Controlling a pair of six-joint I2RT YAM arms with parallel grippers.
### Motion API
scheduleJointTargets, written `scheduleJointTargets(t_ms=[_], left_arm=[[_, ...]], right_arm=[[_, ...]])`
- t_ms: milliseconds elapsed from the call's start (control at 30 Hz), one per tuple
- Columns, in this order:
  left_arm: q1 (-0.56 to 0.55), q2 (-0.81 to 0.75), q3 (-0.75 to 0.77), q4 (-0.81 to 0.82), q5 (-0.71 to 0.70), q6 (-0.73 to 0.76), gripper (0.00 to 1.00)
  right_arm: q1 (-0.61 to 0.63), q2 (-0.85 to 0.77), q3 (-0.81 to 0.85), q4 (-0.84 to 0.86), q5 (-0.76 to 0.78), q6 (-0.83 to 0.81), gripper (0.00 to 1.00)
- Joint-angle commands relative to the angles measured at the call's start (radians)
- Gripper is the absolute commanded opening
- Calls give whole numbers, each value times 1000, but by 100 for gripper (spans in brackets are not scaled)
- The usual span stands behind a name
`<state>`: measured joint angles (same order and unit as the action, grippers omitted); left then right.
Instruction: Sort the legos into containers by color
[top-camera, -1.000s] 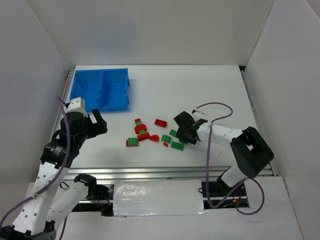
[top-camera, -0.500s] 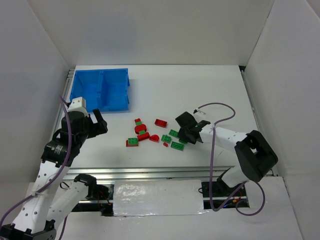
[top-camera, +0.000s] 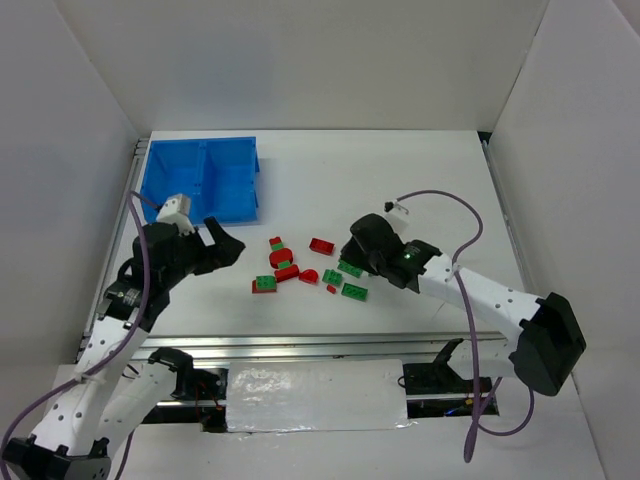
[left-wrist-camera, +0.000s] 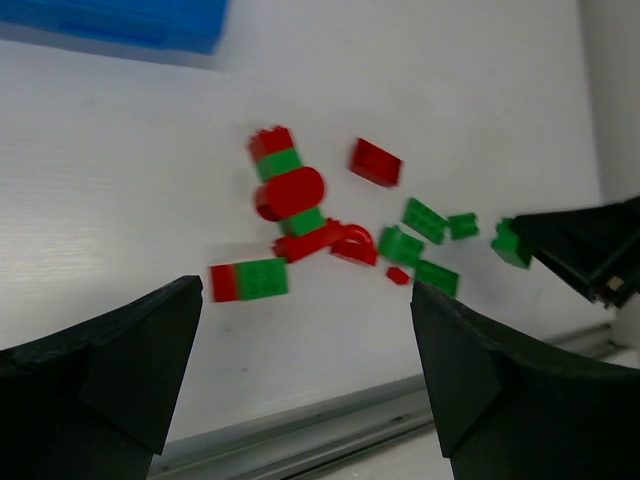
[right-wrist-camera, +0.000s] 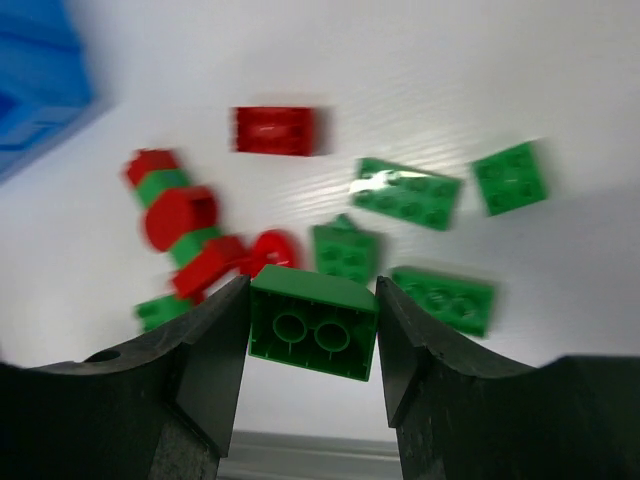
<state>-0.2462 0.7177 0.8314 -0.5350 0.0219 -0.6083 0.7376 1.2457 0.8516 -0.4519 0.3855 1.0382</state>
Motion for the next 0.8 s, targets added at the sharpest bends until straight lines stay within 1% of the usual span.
scheduleJointTargets(t_ms=[0, 33, 67, 100, 133, 167, 233, 333, 467, 533, 700, 767], left_arm=[[-65, 23, -109, 330, 285, -204, 97], [-140, 32, -144, 454, 268, -226, 97], [-180, 69, -149, 493, 241, -244, 97], [-211, 92, -147, 521, 201, -248, 98], [-256, 121, -128, 526, 193, -245, 97], [-275, 147, -115, 564, 187, -245, 97], [-315, 209, -101, 590, 174, -245, 97], [-341, 238, -110, 645, 158, -245, 96], [-347, 227, -138, 733, 183, -252, 95], [-350, 226, -149, 771, 197, -255, 92], [-352, 244, -158, 788, 211, -261, 83], [-354, 250, -161, 800, 213, -265, 82]], right_arm=[[89, -11, 160, 10, 62, 74, 22], [106, 3, 185, 1, 73, 83, 22], [144, 8, 204, -2, 96, 95, 22], [160, 14, 242, -8, 108, 106, 22], [178, 18, 254, -14, 119, 120, 22], [187, 17, 263, -11, 128, 125, 22], [212, 2, 276, 22, 118, 115, 22], [249, -5, 299, 35, 138, 106, 22], [264, 4, 319, 19, 154, 112, 22], [264, 6, 308, 33, 154, 115, 22], [273, 9, 310, 65, 122, 105, 22], [282, 11, 317, 73, 107, 97, 22]])
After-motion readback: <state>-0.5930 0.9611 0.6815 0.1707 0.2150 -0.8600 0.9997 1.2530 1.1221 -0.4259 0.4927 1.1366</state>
